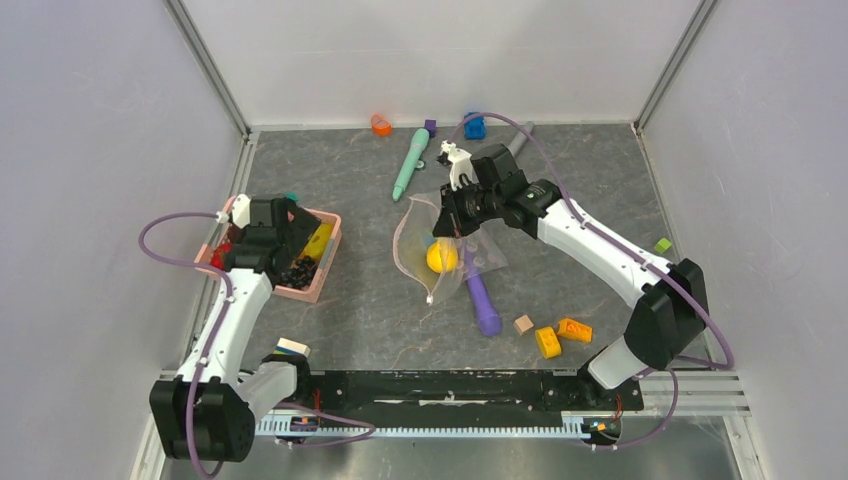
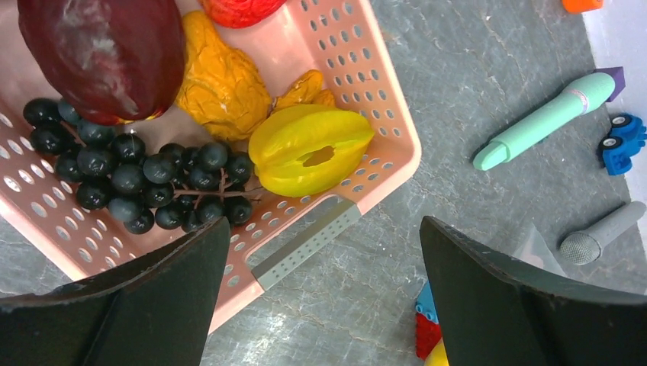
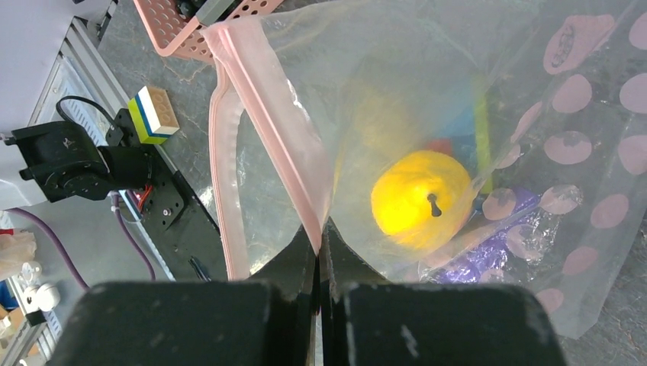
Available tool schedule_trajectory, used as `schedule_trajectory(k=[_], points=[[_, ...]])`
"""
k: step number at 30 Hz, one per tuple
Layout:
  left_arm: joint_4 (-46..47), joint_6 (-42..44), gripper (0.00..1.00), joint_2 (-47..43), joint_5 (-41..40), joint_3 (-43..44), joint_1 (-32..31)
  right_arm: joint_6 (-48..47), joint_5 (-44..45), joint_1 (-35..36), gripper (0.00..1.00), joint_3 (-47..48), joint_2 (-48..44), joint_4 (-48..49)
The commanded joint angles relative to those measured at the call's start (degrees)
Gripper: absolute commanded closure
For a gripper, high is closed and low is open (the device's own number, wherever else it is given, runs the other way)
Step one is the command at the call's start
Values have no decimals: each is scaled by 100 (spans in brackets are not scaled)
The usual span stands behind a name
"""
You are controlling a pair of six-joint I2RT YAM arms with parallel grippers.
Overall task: Place the food in the zip-top bag and seal the zipper
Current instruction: Pick up the fake fruit from the bin.
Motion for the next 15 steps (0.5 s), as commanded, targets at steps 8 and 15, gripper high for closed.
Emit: schedule_trajectory(k=[8, 15], points=[[1028, -699, 0, 493, 858, -435, 604, -83, 140, -54, 100, -166, -206, 109], [1731, -925, 0, 877, 1093, -609, 799, -199, 374, -63, 100, -235, -249, 33]])
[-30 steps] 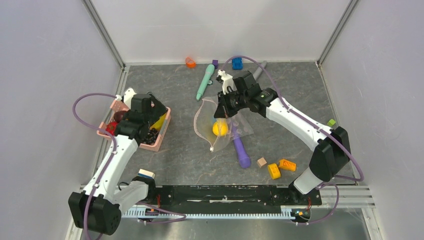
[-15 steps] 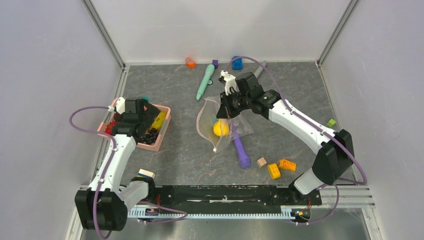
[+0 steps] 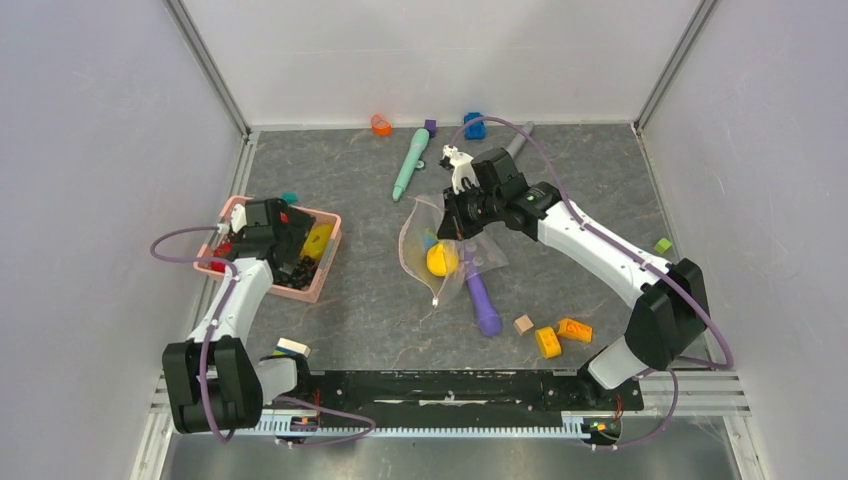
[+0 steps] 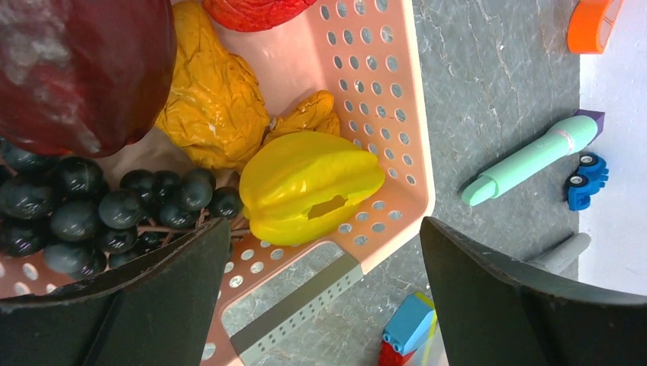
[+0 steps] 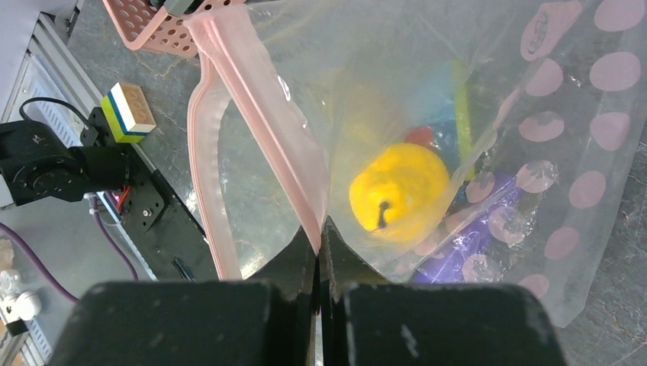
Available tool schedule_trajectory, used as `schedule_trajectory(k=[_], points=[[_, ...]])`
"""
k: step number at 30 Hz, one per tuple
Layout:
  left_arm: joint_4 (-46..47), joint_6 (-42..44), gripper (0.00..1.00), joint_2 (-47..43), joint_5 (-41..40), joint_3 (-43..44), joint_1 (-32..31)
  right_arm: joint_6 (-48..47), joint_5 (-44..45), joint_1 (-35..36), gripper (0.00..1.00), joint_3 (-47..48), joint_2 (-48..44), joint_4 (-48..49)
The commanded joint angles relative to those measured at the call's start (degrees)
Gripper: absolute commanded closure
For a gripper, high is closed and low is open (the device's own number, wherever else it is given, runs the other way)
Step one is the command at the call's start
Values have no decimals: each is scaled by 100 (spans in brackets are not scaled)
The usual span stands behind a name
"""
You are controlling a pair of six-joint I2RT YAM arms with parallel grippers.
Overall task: Place the food in the zip-top bag and seal the zipper
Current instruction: Pick up the fake fruit from the bin.
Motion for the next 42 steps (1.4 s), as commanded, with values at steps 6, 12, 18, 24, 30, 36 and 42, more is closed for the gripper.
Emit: schedule_trajectory(k=[6, 12, 18, 24, 30, 36, 42], points=[[893, -306, 0, 347, 414, -231, 61, -152, 223, -85, 100, -94, -161, -10], [622, -199, 0, 524, 293, -193, 63, -161, 349, -112, 100, -121, -131, -14], [876, -199, 0, 837, 428, -200, 62, -127, 424, -134, 100, -165, -167, -14], [969, -228, 0, 1305, 421, -54, 63, -70, 511, -134, 100, -219, -239, -6], [1000, -204, 13, 1381, 331, -22, 62, -38, 592, -135, 100, -313, -329, 10], [958, -148, 41, 1325, 305, -33, 63, -12, 605, -150, 100, -370, -374, 42], [735, -21, 55, 989, 185, 32, 63, -14, 605, -152, 100, -454, -475, 68]])
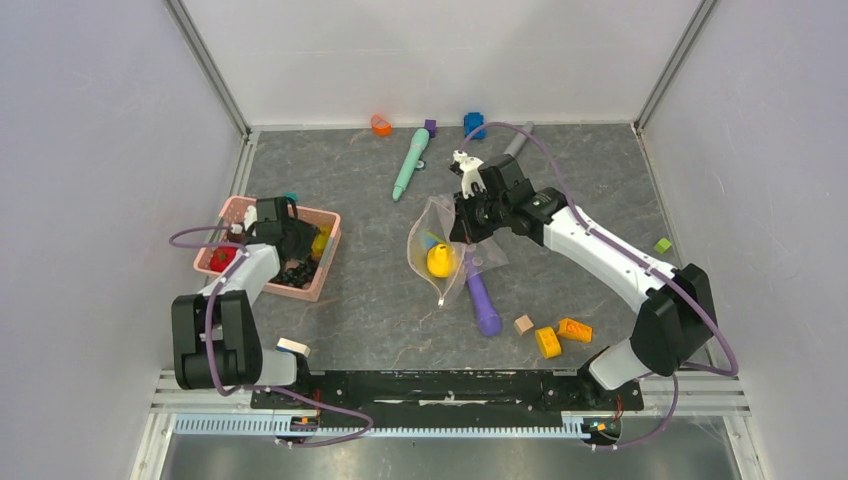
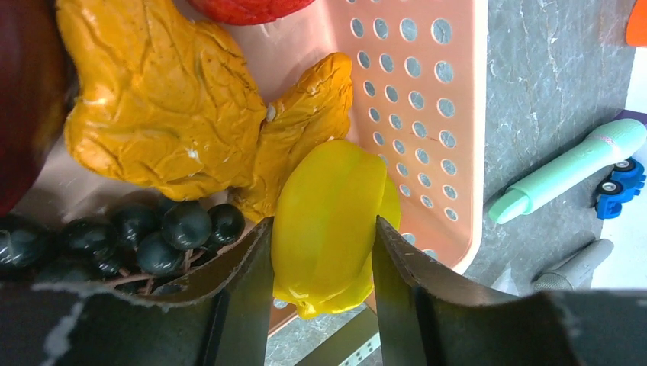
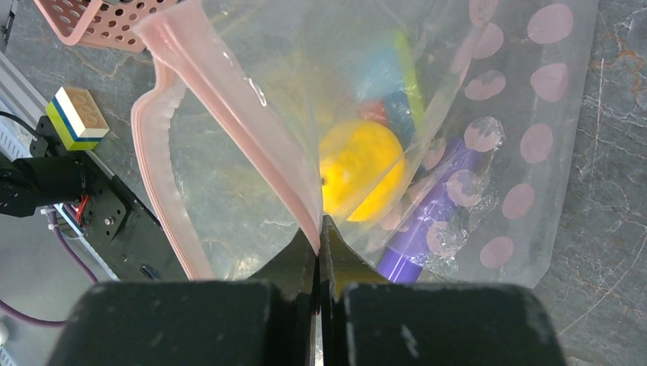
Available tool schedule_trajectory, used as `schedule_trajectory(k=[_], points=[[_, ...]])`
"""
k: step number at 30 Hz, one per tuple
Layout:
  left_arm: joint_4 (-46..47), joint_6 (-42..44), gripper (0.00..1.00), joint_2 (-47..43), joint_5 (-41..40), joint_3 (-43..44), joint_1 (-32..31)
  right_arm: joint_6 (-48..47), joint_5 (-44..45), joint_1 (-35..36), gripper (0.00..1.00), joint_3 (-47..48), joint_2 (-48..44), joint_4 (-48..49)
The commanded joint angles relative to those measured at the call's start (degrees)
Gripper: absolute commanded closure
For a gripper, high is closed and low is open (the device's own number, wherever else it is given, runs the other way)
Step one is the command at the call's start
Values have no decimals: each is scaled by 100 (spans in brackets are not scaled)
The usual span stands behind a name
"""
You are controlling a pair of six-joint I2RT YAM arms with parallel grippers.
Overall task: Place the food in the zip-top bag and seal the zipper
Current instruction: Pick up the fake fruit from the bin.
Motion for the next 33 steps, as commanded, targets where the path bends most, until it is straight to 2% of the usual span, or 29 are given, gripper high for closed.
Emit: schedule_trajectory(k=[1, 3, 7, 9, 14, 17, 20, 27, 33], points=[[-335, 143, 57, -374, -272, 151, 19, 21, 84, -31, 100, -93, -277, 143], [-411, 176, 66, -601, -374, 157, 19, 23, 68, -31, 100, -103, -291, 143], [-576, 308, 92, -1048, -562, 191, 19, 25, 75, -31, 100, -142, -331, 189], [-719, 384, 97, -1247, -625, 245, 18, 21, 46, -35, 100, -139, -321, 174], [-1035, 582, 98, -1755, -725, 426, 17, 3, 37, -40, 100, -138, -345, 189], [-973, 874, 98, -2088, -398, 533, 19, -1, 31, -40, 100, -138, -343, 196], [-736, 1138, 98, -2361, 306, 601, 19, -5, 1, -41, 100, -134, -326, 222], [630, 1277, 98, -2638, 2730, 423, -7, -14, -98, -45, 100, -99, -280, 275], [1465, 1245, 98, -2794, 3778, 335, -330, -12, -140, -39, 100, -78, -251, 288]])
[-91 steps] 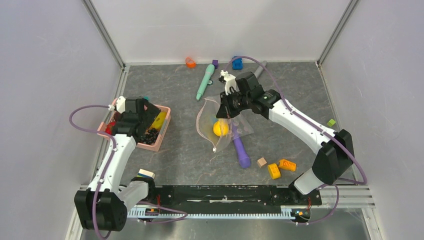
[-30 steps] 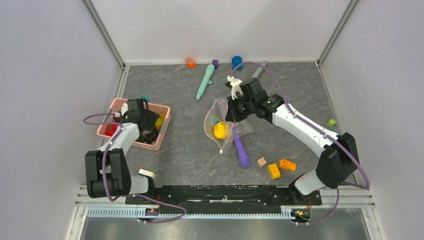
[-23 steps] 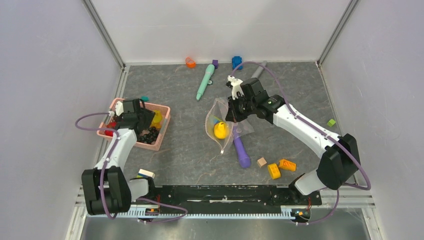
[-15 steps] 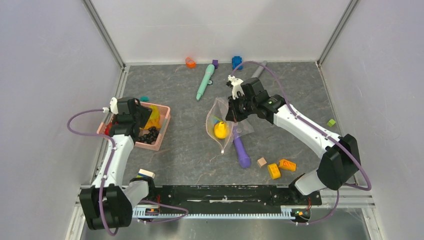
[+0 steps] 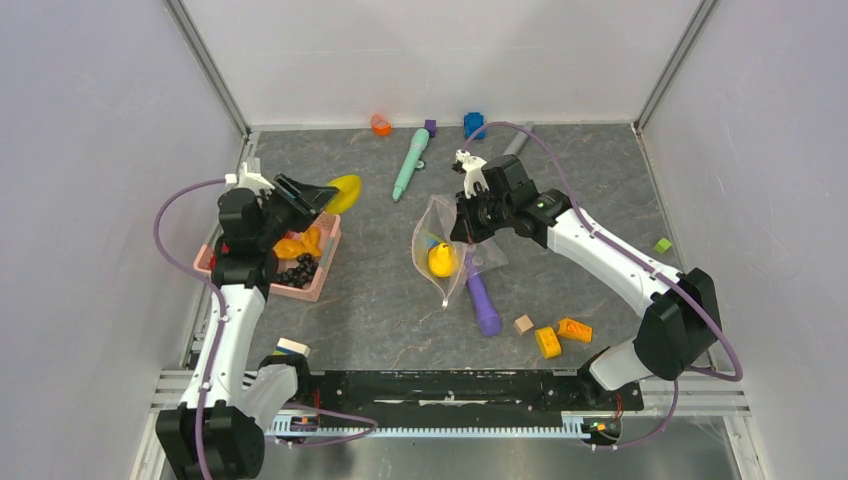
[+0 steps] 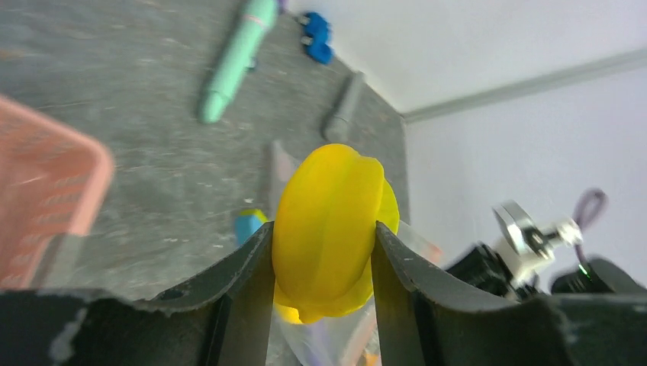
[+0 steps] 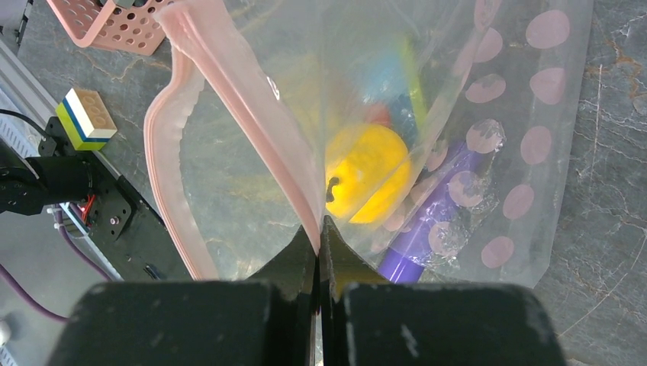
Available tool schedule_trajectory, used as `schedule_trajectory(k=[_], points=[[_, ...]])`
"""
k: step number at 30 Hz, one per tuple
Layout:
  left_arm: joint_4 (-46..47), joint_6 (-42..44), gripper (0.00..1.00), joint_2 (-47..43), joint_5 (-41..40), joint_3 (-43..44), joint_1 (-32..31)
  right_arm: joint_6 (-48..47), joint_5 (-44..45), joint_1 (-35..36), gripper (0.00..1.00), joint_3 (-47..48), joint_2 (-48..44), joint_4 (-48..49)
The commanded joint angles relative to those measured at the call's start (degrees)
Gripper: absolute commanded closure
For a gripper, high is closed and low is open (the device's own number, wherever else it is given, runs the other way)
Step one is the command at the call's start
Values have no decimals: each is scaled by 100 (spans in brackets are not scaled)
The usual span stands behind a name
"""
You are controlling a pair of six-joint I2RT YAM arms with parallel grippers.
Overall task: Place the food in the zip-top bag and seal the zipper
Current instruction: Pick up the fake fruit from the bin, then place the fake fruit in the zipper food storage bag.
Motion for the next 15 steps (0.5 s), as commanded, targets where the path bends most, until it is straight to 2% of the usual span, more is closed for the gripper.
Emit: schedule_trajectory(k=[1, 10, 15], points=[[1191, 273, 97, -278, 1263, -57, -342, -13, -94, -15, 100, 41, -88, 207], [1347, 1038, 95, -420, 1553, -7, -1700, 6, -155, -15, 100, 103, 2, 250], [1262, 1149, 96, -341, 1358, -18, -2340, 42, -147, -14, 100, 129, 70, 249]])
